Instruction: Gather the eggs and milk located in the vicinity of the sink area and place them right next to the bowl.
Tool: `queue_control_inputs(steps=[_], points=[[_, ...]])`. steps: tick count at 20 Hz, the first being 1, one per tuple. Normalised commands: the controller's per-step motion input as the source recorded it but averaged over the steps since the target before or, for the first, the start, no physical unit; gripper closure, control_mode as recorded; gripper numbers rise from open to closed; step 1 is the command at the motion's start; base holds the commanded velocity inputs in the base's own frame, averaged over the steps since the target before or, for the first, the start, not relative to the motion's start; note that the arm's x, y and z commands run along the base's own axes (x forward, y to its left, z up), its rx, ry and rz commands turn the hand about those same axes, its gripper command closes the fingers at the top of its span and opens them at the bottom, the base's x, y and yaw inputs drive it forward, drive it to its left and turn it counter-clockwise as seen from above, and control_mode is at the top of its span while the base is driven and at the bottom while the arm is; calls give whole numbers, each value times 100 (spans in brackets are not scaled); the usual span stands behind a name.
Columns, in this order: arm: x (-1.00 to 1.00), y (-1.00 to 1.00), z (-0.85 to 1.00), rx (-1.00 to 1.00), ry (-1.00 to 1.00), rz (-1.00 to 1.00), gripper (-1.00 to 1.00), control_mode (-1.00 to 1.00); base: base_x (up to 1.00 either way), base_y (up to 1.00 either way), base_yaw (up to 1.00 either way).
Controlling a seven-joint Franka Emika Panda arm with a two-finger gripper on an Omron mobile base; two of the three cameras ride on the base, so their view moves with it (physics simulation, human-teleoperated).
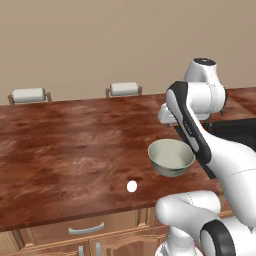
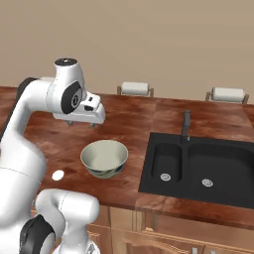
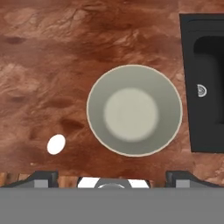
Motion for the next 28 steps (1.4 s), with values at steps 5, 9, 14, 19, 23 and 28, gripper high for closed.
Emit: queue_control_inputs(steps=[5,9,14,19,23,28], points=[[-42,12,-10,0,0,-10,-100,-100,0,0,0],[-29,20,-11,0,0,-14,-100,-100,0,0,0],[-24,30,-20,3,0,-16,-100,-100,0,0,0],[-20,33,-27,5,0,-15,-100,-100,0,0,0],[-9,38,-31,5,1,-6,-100,-100,0,0,0],[-2,38,-38,2,4,0,-100,-100,0,0,0]])
